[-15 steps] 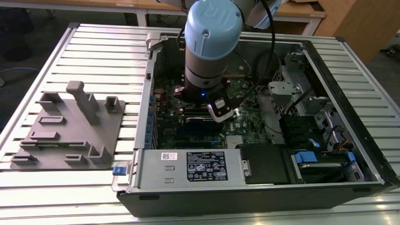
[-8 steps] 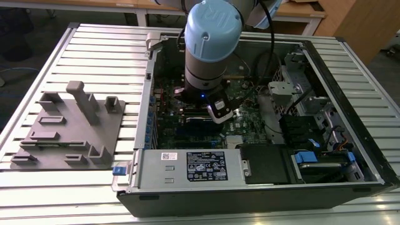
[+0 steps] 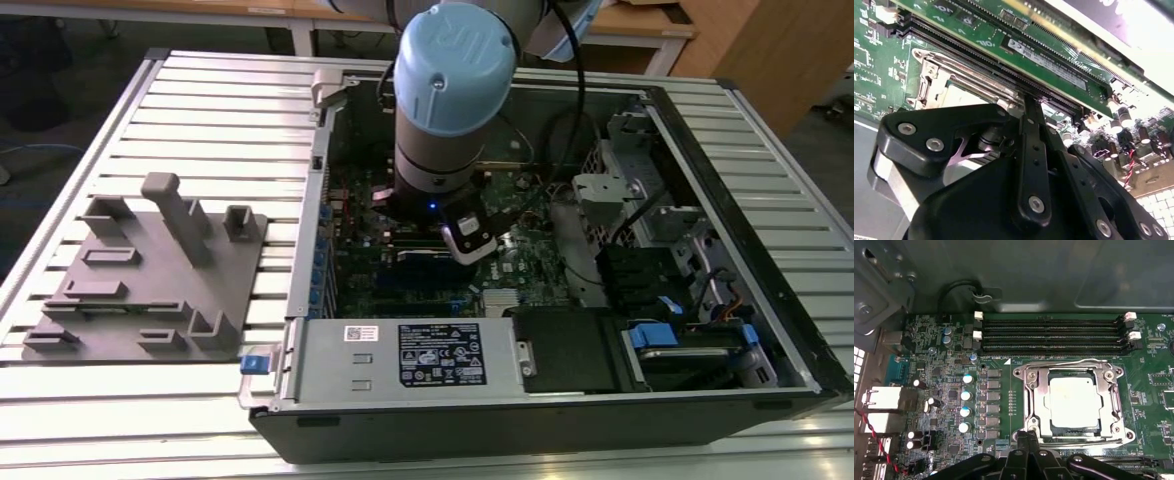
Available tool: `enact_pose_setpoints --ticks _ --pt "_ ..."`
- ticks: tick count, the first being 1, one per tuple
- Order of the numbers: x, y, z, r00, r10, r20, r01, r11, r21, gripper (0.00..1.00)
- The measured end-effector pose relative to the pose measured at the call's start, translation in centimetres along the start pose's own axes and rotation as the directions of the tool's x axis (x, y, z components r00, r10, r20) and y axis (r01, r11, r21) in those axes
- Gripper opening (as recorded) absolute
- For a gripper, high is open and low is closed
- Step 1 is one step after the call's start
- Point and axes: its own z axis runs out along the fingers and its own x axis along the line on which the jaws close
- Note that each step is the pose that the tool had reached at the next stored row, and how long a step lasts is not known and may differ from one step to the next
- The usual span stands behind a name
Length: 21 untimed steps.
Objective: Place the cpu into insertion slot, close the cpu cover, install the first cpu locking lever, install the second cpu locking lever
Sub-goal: 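Install the second cpu locking lever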
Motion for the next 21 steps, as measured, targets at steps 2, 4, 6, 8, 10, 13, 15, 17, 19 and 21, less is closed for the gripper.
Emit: enact_pose_setpoints --ticks 2,4,6,8,10,13,15,17,19,21 --pt "0.01 0.00 0.02 1.0000 0.000 0.0003 0.000 0.9999 0.0155 0.10" --pt "0.02 0.00 0.00 1.0000 0.000 0.0002 0.000 0.9994 0.0339 0.10" --pt "0.02 0.08 0.06 1.0000 0.000 0.0004 0.000 0.9993 0.0380 0.10" --pt "0.02 0.17 0.08 1.0000 0.000 0.0007 0.000 0.9993 0.0382 0.10" --pt "0.03 0.26 0.10 1.0000 0.000 0.0007 0.000 0.9993 0.0382 0.10" --pt "0.00 0.50 -0.23 1.0000 -0.001 0.0018 0.001 0.9994 0.0349 0.10" --pt "0.01 0.64 -0.73 1.0000 -0.001 0.0010 0.000 0.9993 0.0370 0.10" --pt "0.02 0.76 -0.98 1.0000 0.000 0.0010 0.000 0.9993 0.0371 0.10" --pt "0.03 0.94 -0.94 1.0000 0.000 0.0011 0.000 0.9992 0.0412 0.10" --pt "0.03 1.33 -0.79 1.0000 -0.001 0.0012 0.001 0.9986 0.0525 0.10"
